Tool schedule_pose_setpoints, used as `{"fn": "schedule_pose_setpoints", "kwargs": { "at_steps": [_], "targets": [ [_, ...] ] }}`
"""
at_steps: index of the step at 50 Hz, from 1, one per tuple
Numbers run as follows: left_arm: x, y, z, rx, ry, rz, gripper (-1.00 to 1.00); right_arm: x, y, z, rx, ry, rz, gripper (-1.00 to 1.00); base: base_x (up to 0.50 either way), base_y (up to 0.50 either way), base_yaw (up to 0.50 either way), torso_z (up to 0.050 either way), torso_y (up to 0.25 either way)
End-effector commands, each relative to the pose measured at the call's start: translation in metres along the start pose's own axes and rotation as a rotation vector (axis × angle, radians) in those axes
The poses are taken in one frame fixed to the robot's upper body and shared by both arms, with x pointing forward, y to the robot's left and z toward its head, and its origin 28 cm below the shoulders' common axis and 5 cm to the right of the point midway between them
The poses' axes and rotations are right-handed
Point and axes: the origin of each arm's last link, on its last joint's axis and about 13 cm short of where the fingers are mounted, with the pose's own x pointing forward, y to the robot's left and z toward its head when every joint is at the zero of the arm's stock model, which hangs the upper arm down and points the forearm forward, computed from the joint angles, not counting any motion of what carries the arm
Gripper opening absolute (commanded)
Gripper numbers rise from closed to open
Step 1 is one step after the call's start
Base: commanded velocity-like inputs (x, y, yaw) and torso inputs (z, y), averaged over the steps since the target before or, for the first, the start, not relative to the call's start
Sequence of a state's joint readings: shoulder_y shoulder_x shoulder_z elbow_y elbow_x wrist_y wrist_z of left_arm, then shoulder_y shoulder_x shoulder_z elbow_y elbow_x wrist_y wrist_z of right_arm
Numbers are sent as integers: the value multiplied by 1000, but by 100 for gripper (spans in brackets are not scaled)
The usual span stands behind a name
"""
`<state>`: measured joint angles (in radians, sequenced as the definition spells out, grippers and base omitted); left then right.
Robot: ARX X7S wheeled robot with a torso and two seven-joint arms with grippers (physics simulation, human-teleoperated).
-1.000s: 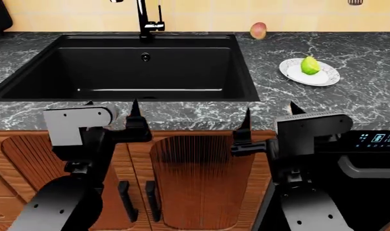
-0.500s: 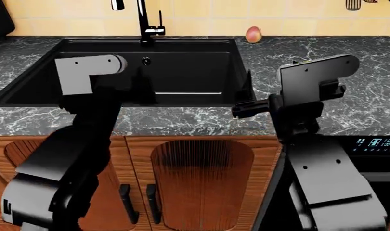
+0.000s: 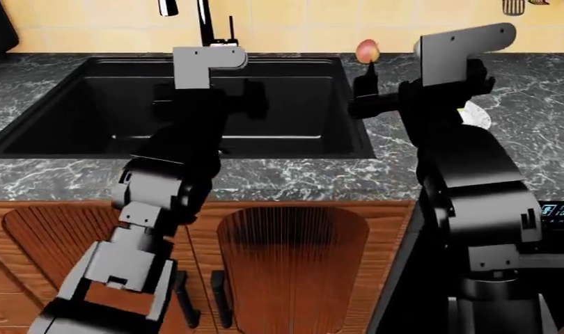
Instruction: Pick the lime from the counter and place it in the sink. Then turn on the sink faucet.
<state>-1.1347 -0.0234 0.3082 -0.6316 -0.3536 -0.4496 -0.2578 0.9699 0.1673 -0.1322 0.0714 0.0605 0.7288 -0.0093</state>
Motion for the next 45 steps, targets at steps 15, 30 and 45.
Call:
{"fn": "schedule_pose_setpoints", "kwargs": {
  "at_steps": [15,30,45],
  "targets": [
    [29,-2,1,-37,9,114,100,33,-20,-11,59,76,-4,100,500,0,0,0,0],
    [26,-9,-6,-136,79,148,100,33,-21,-13,65,88,-12,100,500,0,0,0,0],
    [27,-7,-7,-153,66,119,100,31,-24,-12,70,90,-9,100,500,0,0,0,1]
  ]
}}
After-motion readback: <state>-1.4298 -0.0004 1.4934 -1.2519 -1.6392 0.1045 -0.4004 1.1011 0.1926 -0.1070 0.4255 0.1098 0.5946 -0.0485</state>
